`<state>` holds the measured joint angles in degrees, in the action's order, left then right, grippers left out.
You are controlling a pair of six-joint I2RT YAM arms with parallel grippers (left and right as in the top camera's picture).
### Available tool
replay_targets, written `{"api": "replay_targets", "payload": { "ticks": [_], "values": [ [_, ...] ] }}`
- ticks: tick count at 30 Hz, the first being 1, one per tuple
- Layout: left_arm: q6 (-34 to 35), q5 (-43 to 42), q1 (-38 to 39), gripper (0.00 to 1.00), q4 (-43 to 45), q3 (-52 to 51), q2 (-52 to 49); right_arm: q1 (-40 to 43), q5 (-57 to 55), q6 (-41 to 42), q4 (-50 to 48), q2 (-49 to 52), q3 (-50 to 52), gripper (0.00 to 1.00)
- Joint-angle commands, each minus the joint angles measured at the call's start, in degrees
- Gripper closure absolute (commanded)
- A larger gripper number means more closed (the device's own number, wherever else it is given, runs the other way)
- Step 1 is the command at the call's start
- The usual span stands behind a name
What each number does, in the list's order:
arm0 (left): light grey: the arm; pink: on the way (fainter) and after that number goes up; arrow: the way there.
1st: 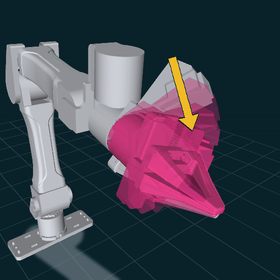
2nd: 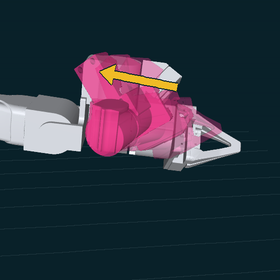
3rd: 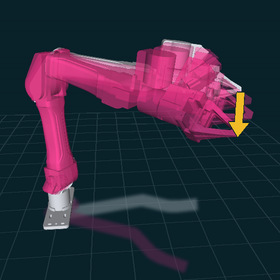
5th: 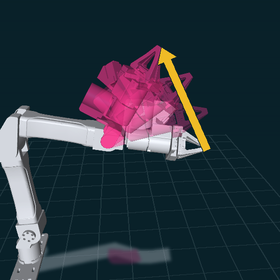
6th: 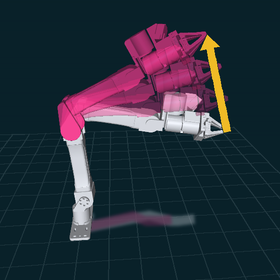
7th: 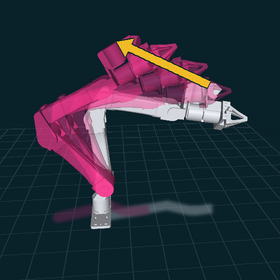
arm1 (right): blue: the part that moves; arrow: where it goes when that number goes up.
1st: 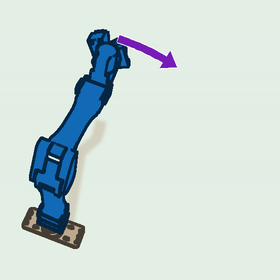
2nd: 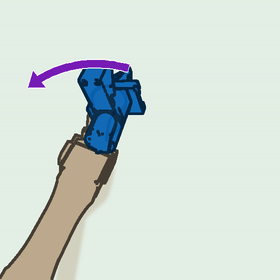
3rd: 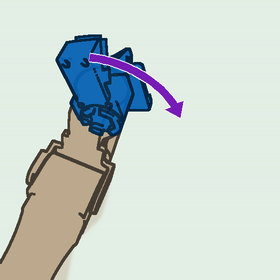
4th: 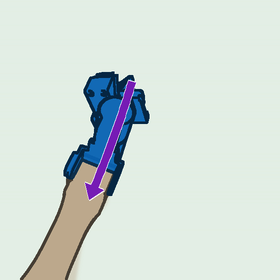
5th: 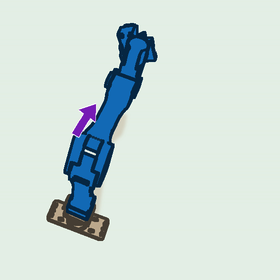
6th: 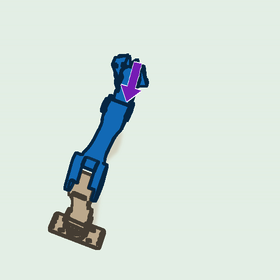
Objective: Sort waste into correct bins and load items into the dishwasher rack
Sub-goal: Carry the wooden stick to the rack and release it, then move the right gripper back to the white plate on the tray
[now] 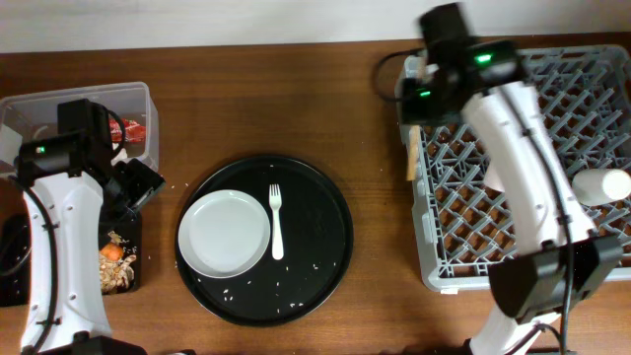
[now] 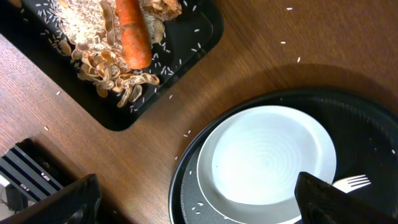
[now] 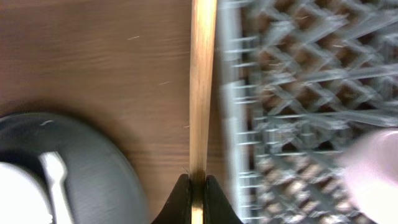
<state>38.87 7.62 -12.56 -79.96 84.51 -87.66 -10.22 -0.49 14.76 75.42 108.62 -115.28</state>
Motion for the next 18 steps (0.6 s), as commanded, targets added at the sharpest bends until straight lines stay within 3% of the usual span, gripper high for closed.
{"api": "replay_targets", "payload": {
  "ticks": [1,9,10,15,18],
  "values": [
    [0.57,0.81,-0.26,0.01,-0.07,-0.07,-0.24,5.99,0.98,-9.62,-0.63,2.4,0.37,0.96],
    [0.57,0.81,-0.26,0.01,-0.07,-0.04,-0.24,8.72,1.18,-11.58,-7.17,8.66,0.63,0.95],
    [0.57,0.81,-0.26,0.01,-0.07,-0.07,-0.24,8.7,1.22,-11.58,-7.13,9.33,0.63,0.87],
    [0.57,0.81,-0.26,0.01,-0.07,-0.07,-0.24,8.7,1.38,-11.34,-5.73,9.97,0.63,0.69],
    [0.57,0.81,-0.26,0.01,-0.07,-0.07,-0.24,8.68,1.66,-10.4,-2.82,9.62,0.5,0.68]
  ]
}}
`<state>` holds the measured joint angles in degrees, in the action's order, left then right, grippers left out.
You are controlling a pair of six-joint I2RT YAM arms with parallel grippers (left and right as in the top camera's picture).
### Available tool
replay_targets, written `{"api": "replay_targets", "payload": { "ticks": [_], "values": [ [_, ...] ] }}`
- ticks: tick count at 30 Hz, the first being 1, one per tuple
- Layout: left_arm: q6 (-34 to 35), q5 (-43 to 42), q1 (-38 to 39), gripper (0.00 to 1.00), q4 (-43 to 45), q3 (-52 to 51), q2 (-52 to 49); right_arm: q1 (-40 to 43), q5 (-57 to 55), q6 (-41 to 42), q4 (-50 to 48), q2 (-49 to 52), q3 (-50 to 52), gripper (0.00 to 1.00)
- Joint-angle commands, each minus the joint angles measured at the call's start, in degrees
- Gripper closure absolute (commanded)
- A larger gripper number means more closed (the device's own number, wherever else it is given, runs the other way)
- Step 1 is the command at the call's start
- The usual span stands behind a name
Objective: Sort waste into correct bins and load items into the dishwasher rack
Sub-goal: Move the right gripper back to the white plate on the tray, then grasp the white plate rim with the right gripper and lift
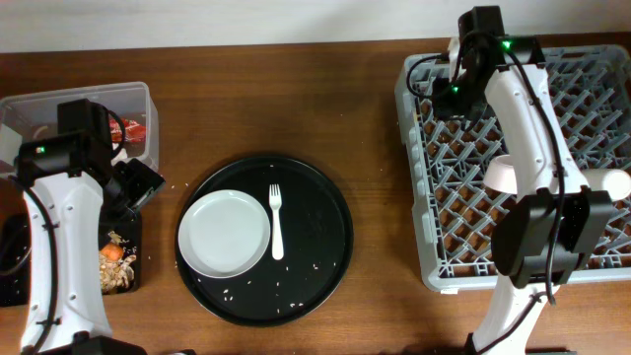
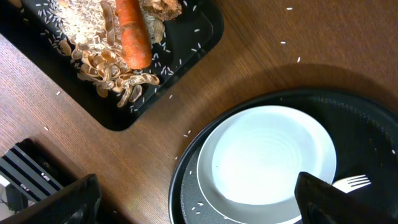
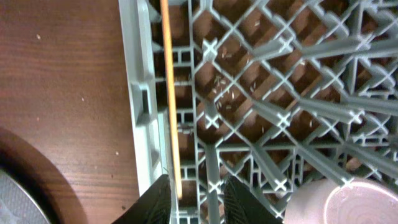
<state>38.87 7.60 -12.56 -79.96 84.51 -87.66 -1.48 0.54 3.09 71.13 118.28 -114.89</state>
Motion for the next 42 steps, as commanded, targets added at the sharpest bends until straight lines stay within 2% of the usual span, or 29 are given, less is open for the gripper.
{"api": "replay_targets", "payload": {
  "ticks": [1,5,7,8,9,10,13,16,20,22,24,25,29,38,42],
  "values": [
    [0.57,0.83,-0.26,0.01,-0.07,-0.07,-0.24,-0.07,1.73,2.08,2.6,-0.28,-0.22,0.68],
    [0.57,0.83,-0.26,0.01,-0.07,-0.07,-0.24,-1.75,20.17,2.05,5.95,-3.02,-1.29,0.68],
    [0.57,0.83,-0.24,0.01,-0.07,-0.07,-0.24,-7.19,25.73,3.69,6.12,-4.09,-1.27,0.64],
    [0.57,0.83,-0.26,0.01,-0.07,-0.07,-0.24,-8.98,25.68,4.48,6.05,-4.02,-1.25,0.54],
    [0.57,0.83,-0.26,0.01,-0.07,-0.07,-0.24,-12.85,23.23,6.88,5.75,-3.54,-0.87,0.27],
    [0.57,0.83,-0.26,0.01,-0.07,-0.07,-0.24,-18.58,15.76,13.03,4.68,-2.89,0.44,0.15],
    [0.57,0.83,-0.26,0.01,-0.07,-0.07,-0.24,-28.44,7.65,21.9,2.84,-0.13,1.7,0.14],
    [0.57,0.83,-0.24,0.01,-0.07,-0.07,-0.24,-36.72,7.8,24.26,-1.03,3.48,1.86,0.17],
    [0.55,0.83,-0.26,0.01,-0.07,-0.07,-0.24,-45.09,7.45,29.03,-6.34,8.72,1.86,0.33],
    [0.57,0.83,-0.26,0.01,-0.09,-0.07,-0.24,-46.93,5.86,30.88,-6.93,11.28,1.86,0.37],
    [0.57,0.83,-0.26,0.01,-0.07,-0.07,-0.24,-47.32,5.68,31.54,-7.06,13.29,1.86,0.41],
    [0.57,0.83,-0.26,0.01,-0.07,-0.07,-0.24,-47.32,5.9,32.33,-7.1,13.84,1.86,0.46],
    [0.57,0.83,-0.26,0.01,-0.07,-0.07,-0.24,-47.36,6.08,32.61,-7.85,14.91,1.88,0.52],
    [0.57,0.83,-0.26,0.01,-0.07,-0.07,-0.24,-48.81,6.93,33.44,-10.08,18.08,2.6,0.56],
    [0.55,0.83,-0.26,0.01,-0.07,-0.07,-0.24,-48.81,6.93,33.44,-10.03,18.08,2.6,0.71]
  ]
}}
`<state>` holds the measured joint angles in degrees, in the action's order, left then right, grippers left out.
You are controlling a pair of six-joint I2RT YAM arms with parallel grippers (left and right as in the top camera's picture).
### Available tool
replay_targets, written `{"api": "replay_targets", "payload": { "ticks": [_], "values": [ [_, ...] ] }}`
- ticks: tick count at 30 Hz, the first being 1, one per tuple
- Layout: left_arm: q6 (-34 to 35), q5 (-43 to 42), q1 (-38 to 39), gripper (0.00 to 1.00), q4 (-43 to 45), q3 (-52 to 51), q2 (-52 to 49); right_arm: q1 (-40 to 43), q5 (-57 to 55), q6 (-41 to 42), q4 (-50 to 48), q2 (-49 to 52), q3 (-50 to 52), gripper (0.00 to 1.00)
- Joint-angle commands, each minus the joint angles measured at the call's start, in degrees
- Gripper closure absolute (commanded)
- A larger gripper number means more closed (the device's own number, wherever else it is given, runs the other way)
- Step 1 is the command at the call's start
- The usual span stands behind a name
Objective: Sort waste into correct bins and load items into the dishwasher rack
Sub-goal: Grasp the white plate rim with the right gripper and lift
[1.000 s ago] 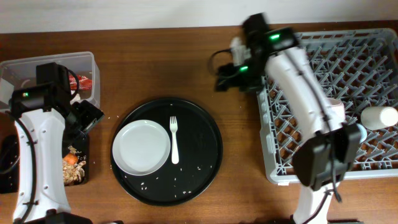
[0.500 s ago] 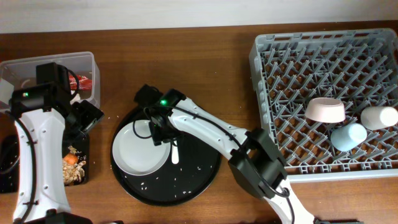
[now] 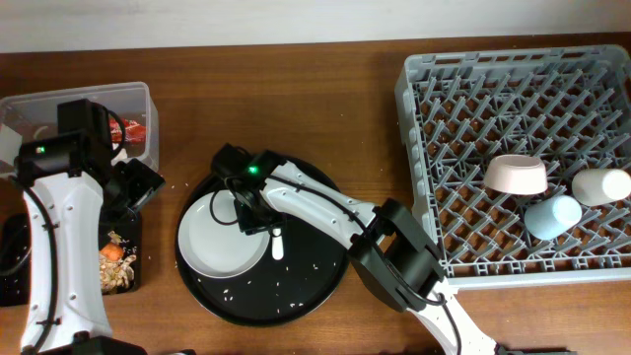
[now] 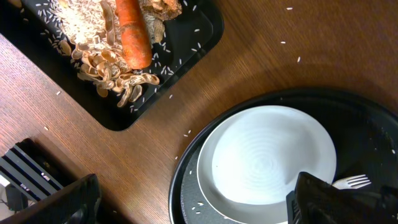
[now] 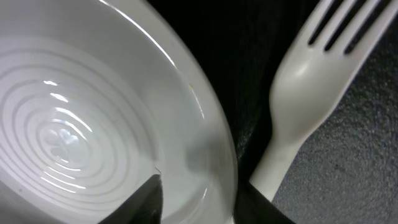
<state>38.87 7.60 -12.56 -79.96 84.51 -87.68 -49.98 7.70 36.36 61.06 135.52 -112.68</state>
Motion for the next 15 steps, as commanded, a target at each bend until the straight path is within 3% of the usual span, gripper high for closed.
{"api": "replay_targets", "payload": {
  "ticks": [1,2,5,11,15],
  "values": [
    [0.57,0.83,-0.26,0.01,-0.07,-0.07,-0.22,-0.31,-0.26,0.17,0.02,0.83,0.39,0.74],
    [0.57,0.83,-0.26,0.01,-0.07,-0.07,-0.22,-0.28,-0.26,0.17,0.07,0.83,0.39,0.83],
    [0.57,0.83,-0.26,0.01,-0.07,-0.07,-0.22,0.07,-0.44,0.2,0.61,0.81,0.33,0.96],
    [0.57,0.83,-0.26,0.01,-0.07,-0.07,-0.22,3.93,4.22,0.11,3.32,-1.66,-1.29,0.96],
    [0.57,0.83,-0.26,0.01,-0.07,-0.07,-0.22,8.57,4.31,-1.84,5.95,-9.16,-1.57,0.96]
  ]
}}
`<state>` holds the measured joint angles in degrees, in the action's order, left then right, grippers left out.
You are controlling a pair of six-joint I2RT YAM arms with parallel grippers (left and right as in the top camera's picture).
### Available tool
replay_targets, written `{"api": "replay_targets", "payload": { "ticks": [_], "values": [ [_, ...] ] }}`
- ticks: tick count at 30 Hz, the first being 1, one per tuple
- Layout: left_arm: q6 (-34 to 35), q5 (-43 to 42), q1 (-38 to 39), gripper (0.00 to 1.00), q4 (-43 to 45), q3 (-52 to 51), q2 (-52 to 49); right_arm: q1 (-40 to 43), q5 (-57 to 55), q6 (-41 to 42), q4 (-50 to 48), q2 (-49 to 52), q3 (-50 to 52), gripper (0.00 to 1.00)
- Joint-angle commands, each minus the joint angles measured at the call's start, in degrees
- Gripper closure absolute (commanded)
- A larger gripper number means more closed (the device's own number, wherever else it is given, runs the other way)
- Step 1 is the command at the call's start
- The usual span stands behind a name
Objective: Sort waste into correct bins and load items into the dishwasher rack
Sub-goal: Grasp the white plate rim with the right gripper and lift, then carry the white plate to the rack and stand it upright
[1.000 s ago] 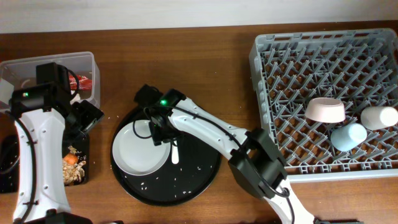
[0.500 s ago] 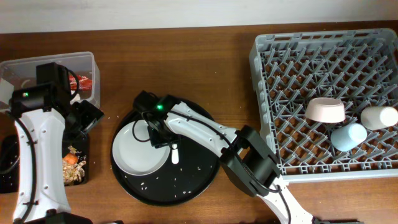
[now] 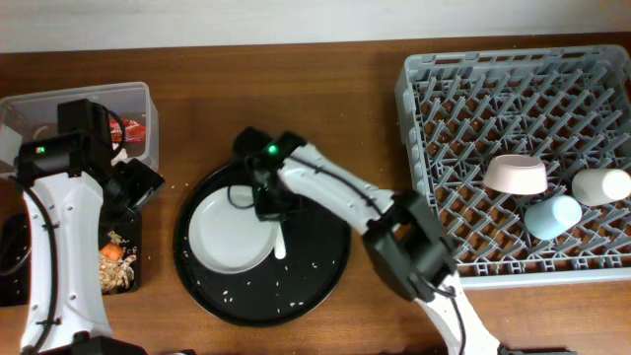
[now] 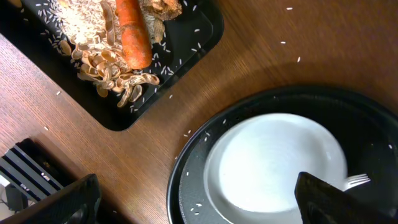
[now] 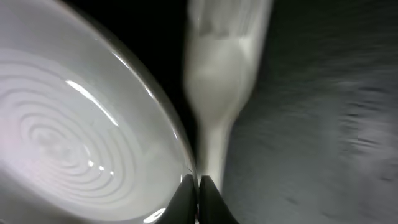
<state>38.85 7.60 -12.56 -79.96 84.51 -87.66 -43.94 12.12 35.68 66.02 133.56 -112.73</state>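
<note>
A white plate (image 3: 222, 237) lies on the round black tray (image 3: 315, 266), with a white plastic fork (image 3: 279, 240) beside its right edge. My right gripper (image 5: 198, 184) is shut on the plate's rim (image 5: 93, 124), right next to the blurred fork (image 5: 221, 81); from overhead the right gripper (image 3: 267, 204) sits over the plate's upper right edge. The left gripper (image 4: 202, 202) hangs open above the table's left side, its dark fingers (image 4: 68, 199) wide apart and holding nothing. The grey dishwasher rack (image 3: 414, 148) stands at the right.
In the rack are a pink bowl (image 3: 515, 175), a blue cup (image 3: 552, 215) and a white cup (image 3: 601, 184). A clear bin (image 3: 138, 99) with a red wrapper stands at far left. A black bin (image 4: 193, 43) holds pasta, rice and a carrot (image 4: 134, 34). Rice grains dot the tray.
The right gripper's fingers were apart around the plate's rim beside the fork; now they are shut on it. The plate and black tray have shifted slightly. The left arm is unchanged.
The right gripper first held a wooden stick beside the rack's left wall. Then it was open over that wall with the stick lying along it. Later it stood open at the plate's rim on the black tray, and now grips that rim. The left arm never moved.
</note>
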Motion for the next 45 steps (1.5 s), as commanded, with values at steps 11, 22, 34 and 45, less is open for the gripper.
{"api": "replay_targets", "payload": {
  "ticks": [11,22,34,45],
  "values": [
    [0.59,0.83,-0.26,0.01,-0.07,-0.07,-0.24,32.72,-17.88,-8.0,14.4,-31.54,-1.53,0.96],
    [0.59,0.83,-0.26,0.01,-0.07,-0.07,-0.24,53.44,-47.06,-11.91,8.33,-31.17,-1.51,0.96],
    [0.59,0.83,-0.26,0.01,-0.07,-0.07,-0.24,49.53,-51.67,-21.99,-0.44,-19.67,-1.51,0.96],
    [0.59,0.83,-0.26,0.01,-0.07,-0.07,-0.24,46.49,-51.08,-23.45,0.59,-19.67,-1.51,0.84]
  ]
}}
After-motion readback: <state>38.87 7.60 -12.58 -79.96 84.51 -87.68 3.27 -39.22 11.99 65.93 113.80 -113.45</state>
